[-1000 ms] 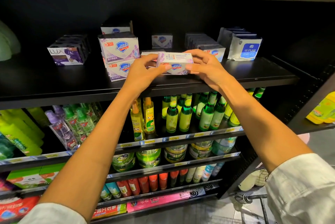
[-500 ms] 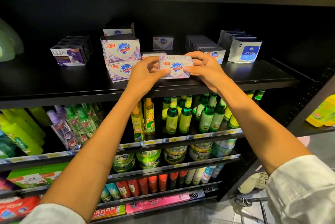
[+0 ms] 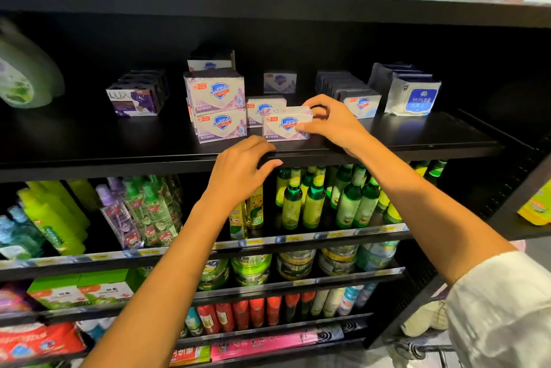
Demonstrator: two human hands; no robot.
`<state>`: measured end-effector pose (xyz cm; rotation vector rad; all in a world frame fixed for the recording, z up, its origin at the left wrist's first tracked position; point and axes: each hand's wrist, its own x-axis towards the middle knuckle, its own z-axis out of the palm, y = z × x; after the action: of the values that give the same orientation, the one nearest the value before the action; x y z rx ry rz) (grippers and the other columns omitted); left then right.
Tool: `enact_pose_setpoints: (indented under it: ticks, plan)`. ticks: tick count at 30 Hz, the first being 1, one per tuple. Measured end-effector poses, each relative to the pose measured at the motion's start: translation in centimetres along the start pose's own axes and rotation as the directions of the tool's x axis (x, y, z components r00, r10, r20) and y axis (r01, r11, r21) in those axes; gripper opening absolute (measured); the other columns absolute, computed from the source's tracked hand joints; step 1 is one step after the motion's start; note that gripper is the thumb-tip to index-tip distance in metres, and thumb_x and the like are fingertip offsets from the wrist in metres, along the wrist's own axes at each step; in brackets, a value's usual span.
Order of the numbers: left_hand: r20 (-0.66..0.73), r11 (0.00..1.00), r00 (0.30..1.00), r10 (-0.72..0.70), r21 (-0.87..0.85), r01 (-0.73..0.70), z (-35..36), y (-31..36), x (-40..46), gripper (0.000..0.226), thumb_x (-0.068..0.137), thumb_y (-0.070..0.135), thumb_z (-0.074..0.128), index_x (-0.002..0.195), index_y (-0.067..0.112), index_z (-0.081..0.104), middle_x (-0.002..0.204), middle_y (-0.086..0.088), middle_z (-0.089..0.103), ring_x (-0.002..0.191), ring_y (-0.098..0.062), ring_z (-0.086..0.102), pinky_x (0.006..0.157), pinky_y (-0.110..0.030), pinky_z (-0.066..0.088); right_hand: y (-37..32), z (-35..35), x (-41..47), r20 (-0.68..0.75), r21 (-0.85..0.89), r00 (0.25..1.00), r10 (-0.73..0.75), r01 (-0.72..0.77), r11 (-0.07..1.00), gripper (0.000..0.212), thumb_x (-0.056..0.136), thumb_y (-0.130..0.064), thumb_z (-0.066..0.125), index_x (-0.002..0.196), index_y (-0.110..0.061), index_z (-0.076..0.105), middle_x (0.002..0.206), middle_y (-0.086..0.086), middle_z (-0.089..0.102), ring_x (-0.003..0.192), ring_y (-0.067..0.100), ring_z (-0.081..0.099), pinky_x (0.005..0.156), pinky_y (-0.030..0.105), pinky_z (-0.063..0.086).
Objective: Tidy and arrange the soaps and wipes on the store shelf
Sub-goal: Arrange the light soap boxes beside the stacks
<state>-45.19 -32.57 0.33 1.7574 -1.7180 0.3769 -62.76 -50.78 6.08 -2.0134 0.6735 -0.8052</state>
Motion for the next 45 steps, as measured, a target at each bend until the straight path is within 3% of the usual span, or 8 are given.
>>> enact_pose_setpoints:
  ticks: [7, 19, 24, 30, 34, 36, 41, 45]
  plan:
    - [-0.011, 1.000, 1.000, -0.018, 0.002, 0.018, 0.3, 0.2, -0.1, 0.035, 0.097, 0.043, 0.067, 0.120, 0.017, 0.074, 0.120, 0.005, 0.070, 0.116, -0.016, 0.063, 0.090, -0.038, 0.055, 0.1, 1.4, 2.1, -0.069, -0.125, 0.998, -0.003, -0.006, 0.992, 0.054, 0.077, -0.024, 0.092, 0.122, -0.020, 0.062, 0.101, 0.007, 0.073, 0.090, 0.022, 0.074, 0.080, 0.037, 0.060]
    - [0.073, 1.000, 0.997, -0.011, 0.012, 0.010, -0.6, -0.1, 0.9, 0.036, 0.096, 0.050, 0.066, 0.121, 0.025, 0.072, 0.124, 0.011, 0.067, 0.115, -0.014, 0.063, 0.087, -0.039, 0.055, 0.3, 3.1, 4.1, -0.093, -0.145, 0.996, -0.013, -0.001, 0.989, 0.069, 0.075, -0.031, 0.093, 0.133, -0.023, 0.056, 0.094, 0.003, 0.070, 0.085, 0.016, 0.072, 0.078, 0.028, 0.057]
    - [0.208, 0.999, 0.977, 0.049, -0.009, -0.048, -1.0, -0.2, 2.1, 0.040, 0.099, 0.044, 0.064, 0.134, 0.024, 0.064, 0.134, 0.008, 0.060, 0.124, -0.017, 0.057, 0.095, -0.047, 0.054, 0.7, 1.8, 4.4, -0.149, 0.310, 0.977, 0.151, -0.099, 0.946, 0.038, 0.092, -0.033, 0.078, 0.117, -0.011, 0.060, 0.104, 0.015, 0.073, 0.102, 0.029, 0.075, 0.092, 0.047, 0.062]
    - [0.428, 0.990, 0.893, 0.142, -0.079, -0.120, -1.1, 1.2, 5.7, 0.058, 0.097, 0.051, 0.065, 0.149, 0.030, 0.053, 0.150, 0.011, 0.048, 0.137, -0.011, 0.045, 0.113, -0.036, 0.041, 1.6, 1.6, 7.6, -0.287, 0.153, 0.942, 0.177, -0.137, 0.979, 0.020, 0.098, -0.019, 0.068, 0.117, -0.016, 0.068, 0.108, 0.008, 0.073, 0.103, 0.024, 0.071, 0.098, 0.047, 0.058]
    - [0.505, 0.986, 0.847, 0.166, -0.098, -0.135, -0.3, 1.1, 7.7, 0.064, 0.095, 0.053, 0.068, 0.152, 0.030, 0.050, 0.156, 0.011, 0.043, 0.143, -0.011, 0.040, 0.118, -0.036, 0.036, 1.7, 2.2, 10.5, -0.301, -0.054, 0.945, 0.131, -0.154, 0.987, 0.032, 0.099, -0.019, 0.068, 0.130, -0.009, 0.065, 0.130, 0.013, 0.066, 0.122, 0.030, 0.062, 0.099, 0.025, 0.047]
    - [0.509, 0.982, 0.842, 0.179, -0.143, -0.122, 0.2, 0.5, 8.0, 0.063, 0.093, 0.052, 0.071, 0.150, 0.028, 0.054, 0.155, 0.008, 0.047, 0.142, -0.011, 0.042, 0.119, -0.034, 0.035, 2.0, 2.3, 12.3, -0.290, -0.132, 0.947, 0.139, -0.184, 0.974, 0.037, 0.103, -0.016, 0.062, 0.137, -0.002, 0.060, 0.139, 0.018, 0.061, 0.130, 0.033, 0.056, 0.100, 0.027, 0.041]
    - [0.418, 0.944, 0.882, 0.216, -0.321, -0.079, 0.9, -0.8, 7.7, 0.060, 0.084, 0.045, 0.081, 0.138, 0.023, 0.067, 0.147, 0.002, 0.060, 0.137, -0.011, 0.053, 0.118, -0.037, 0.041, 4.4, 2.5, 17.5, -0.302, -0.089, 0.935, 0.188, -0.225, 0.970, 0.047, 0.094, -0.015, 0.074, 0.137, -0.002, 0.059, 0.137, 0.013, 0.064, 0.126, 0.027, 0.059, 0.088, 0.012, 0.042]
    - [0.407, 0.939, 0.885, 0.228, -0.333, -0.089, 0.8, -1.0, 7.6, 0.056, 0.088, 0.043, 0.081, 0.137, 0.020, 0.068, 0.141, 0.007, 0.062, 0.130, 0.002, 0.051, 0.110, -0.009, 0.035, 6.3, 3.1, 21.1, -0.283, 0.013, 0.931, 0.230, -0.237, 0.972, 0.057, 0.083, -0.016, 0.086, 0.135, -0.008, 0.063, 0.131, 0.011, 0.069, 0.119, 0.026, 0.066, 0.104, 0.039, 0.053]
